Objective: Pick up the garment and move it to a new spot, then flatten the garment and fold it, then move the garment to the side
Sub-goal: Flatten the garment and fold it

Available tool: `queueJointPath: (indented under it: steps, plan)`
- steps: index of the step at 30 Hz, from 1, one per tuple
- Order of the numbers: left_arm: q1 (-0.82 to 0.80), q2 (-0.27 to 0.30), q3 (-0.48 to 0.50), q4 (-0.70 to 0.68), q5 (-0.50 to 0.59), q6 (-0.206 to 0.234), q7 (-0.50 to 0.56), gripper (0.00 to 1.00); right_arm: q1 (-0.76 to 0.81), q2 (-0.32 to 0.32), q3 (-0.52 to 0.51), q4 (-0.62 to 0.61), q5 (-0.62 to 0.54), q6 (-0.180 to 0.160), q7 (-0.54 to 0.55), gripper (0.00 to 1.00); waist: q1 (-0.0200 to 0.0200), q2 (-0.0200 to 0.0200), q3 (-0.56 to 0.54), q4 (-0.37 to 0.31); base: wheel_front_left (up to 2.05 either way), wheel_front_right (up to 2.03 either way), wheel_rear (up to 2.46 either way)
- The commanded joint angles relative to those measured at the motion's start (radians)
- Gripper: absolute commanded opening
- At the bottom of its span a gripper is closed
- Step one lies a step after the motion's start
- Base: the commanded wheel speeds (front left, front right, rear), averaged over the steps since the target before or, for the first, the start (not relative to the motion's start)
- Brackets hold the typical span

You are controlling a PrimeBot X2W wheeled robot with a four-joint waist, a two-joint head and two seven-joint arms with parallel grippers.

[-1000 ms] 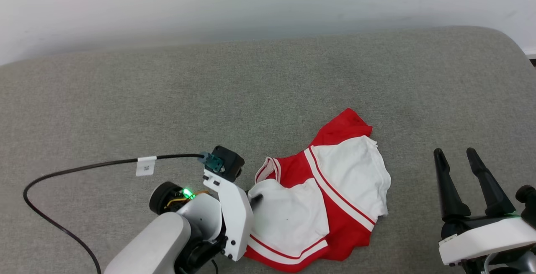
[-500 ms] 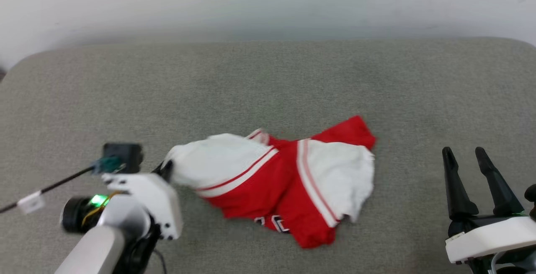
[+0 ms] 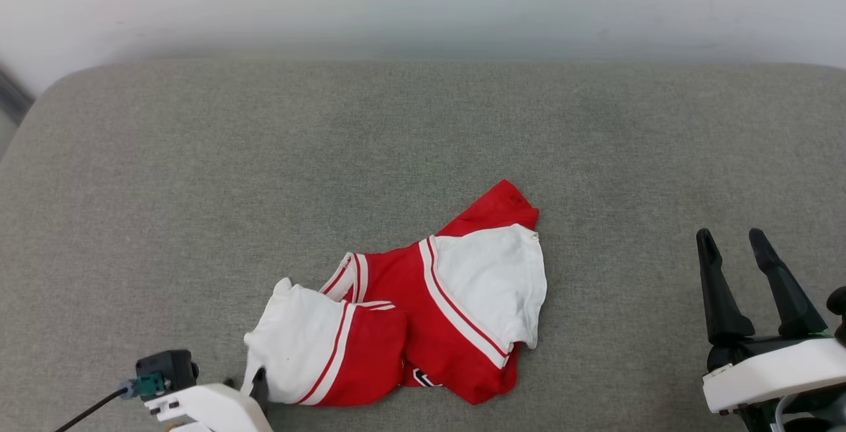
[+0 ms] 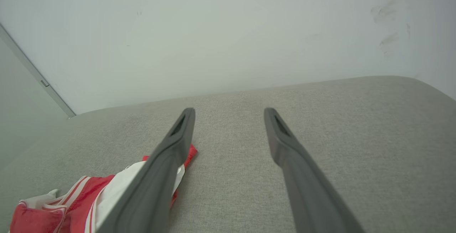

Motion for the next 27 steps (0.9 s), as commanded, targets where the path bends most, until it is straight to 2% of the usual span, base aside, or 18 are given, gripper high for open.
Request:
queueJointPath:
  steps: [1, 6, 12, 17, 24, 27]
  plan:
    - [-0.024, -0.002, 0.002, 0.0, 0.017, -0.005, -0.031, 1.0, -0.004, 0.002, 0.001, -0.003, -0.006, 0.0, 0.005, 1.0, 0.0, 0.0, -0.008, 0.001, 0.0, 0.0, 0.0]
    - [-0.077, -0.006, -0.007, -0.006, 0.107, -0.012, -0.177, 1.0, 0.003, 0.002, 0.007, 0.003, -0.014, 0.0, 0.015, 1.0, 0.0, 0.0, -0.041, -0.007, 0.0, 0.0, 0.0]
    - [-0.141, 0.001, -0.07, -0.052, 0.233, -0.039, -0.304, 1.0, 0.019, 0.002, 0.01, 0.005, -0.02, 0.0, 0.034, 1.0, 0.0, 0.0, -0.075, -0.02, 0.0, 0.0, 0.0]
    - [-0.158, -0.004, -0.118, -0.093, 0.301, -0.039, -0.358, 1.0, 0.032, 0.002, 0.01, 0.005, -0.04, 0.0, 0.061, 1.0, 0.0, 0.0, -0.106, -0.029, 0.0, 0.0, 0.0]
    - [-0.131, -0.02, -0.129, -0.128, 0.31, -0.019, -0.384, 1.0, 0.051, 0.002, -0.001, 0.015, -0.05, 0.0, 0.108, 1.0, 0.0, 0.0, -0.132, -0.028, 0.0, 0.0, 0.0]
    - [-0.118, -0.024, -0.131, -0.141, 0.308, -0.01, -0.384, 1.0, 0.057, 0.002, -0.017, 0.05, -0.034, 0.0, 0.159, 1.0, 0.0, 0.0, -0.137, -0.019, 0.0, 0.0, 0.0]
